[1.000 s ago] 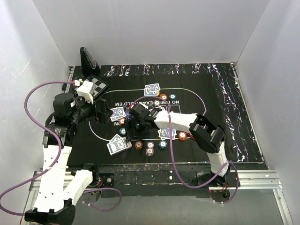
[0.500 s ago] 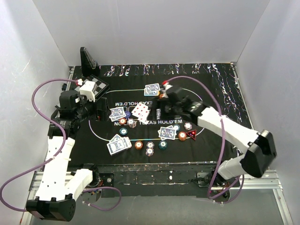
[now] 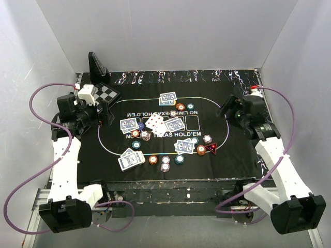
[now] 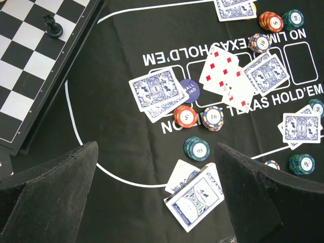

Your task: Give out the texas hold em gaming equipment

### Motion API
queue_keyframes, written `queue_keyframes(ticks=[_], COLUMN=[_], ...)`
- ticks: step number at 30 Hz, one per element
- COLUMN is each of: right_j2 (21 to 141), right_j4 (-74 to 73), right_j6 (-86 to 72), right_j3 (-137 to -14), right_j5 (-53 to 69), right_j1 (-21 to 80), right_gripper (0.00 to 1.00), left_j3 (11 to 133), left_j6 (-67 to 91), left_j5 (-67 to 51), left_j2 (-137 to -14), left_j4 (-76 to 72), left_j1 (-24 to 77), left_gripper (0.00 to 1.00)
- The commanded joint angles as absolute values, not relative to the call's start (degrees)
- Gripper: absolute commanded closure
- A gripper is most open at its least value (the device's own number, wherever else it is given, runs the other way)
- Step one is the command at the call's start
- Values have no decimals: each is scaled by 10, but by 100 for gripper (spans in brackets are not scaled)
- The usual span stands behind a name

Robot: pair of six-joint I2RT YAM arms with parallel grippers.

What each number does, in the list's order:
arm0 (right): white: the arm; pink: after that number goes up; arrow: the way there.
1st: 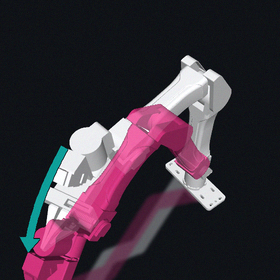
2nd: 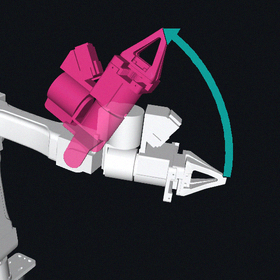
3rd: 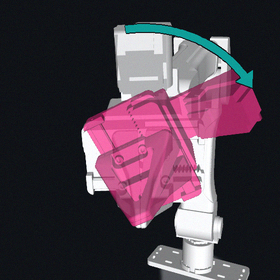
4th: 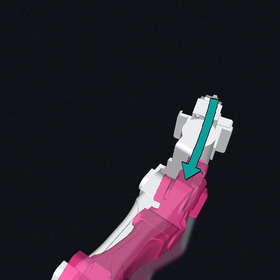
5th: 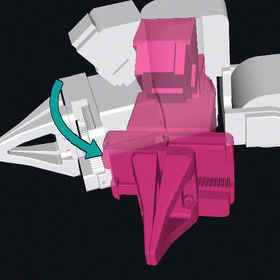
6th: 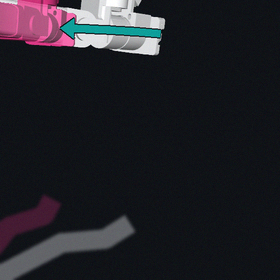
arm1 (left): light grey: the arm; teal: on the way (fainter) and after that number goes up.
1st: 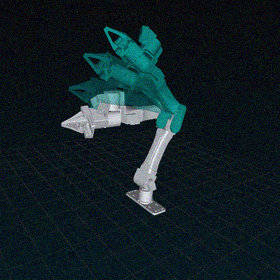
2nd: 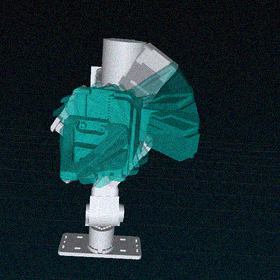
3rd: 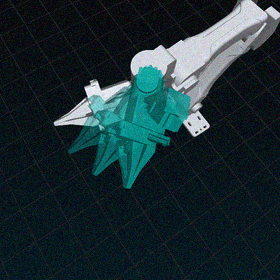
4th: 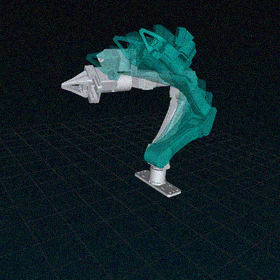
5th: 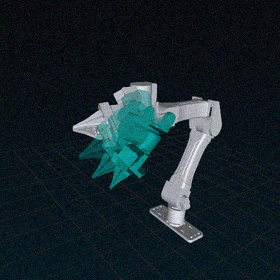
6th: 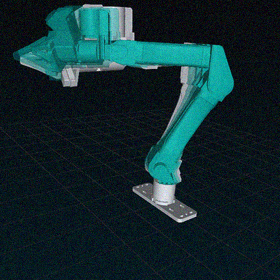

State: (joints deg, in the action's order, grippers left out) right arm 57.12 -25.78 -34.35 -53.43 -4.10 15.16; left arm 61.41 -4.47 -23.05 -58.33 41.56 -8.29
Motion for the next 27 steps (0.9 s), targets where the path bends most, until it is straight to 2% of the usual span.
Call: queue_keyframes(ticks=[1, 11, 17, 23, 27], right_j2=[575, 571, 544, 562, 548], right_j4=[-266, -201, -140, -102, -6], right_j6=[-331, -249, -220, -214, -179], right_j3=[-528, -503, -466, -432, -369], right_j5=[-32, -188, -223, -234, -239], right_j1=[64, 33, 6, -19, -23], right_gripper=[12, 9, 9, 9, 8], left_j3=[600, 598, 531, 525, 487], left_j6=[-80, -37, -12, -4, 17], left_j5=[-294, -225, -219, -221, -235], left_j2=[-587, -637, -605, -667, -676], left_j4=[389, 359, 241, 199, 140], left_j1=[-101, -115, -159, -225, -249], left_gripper=[0, 0, 0, 0, 0])
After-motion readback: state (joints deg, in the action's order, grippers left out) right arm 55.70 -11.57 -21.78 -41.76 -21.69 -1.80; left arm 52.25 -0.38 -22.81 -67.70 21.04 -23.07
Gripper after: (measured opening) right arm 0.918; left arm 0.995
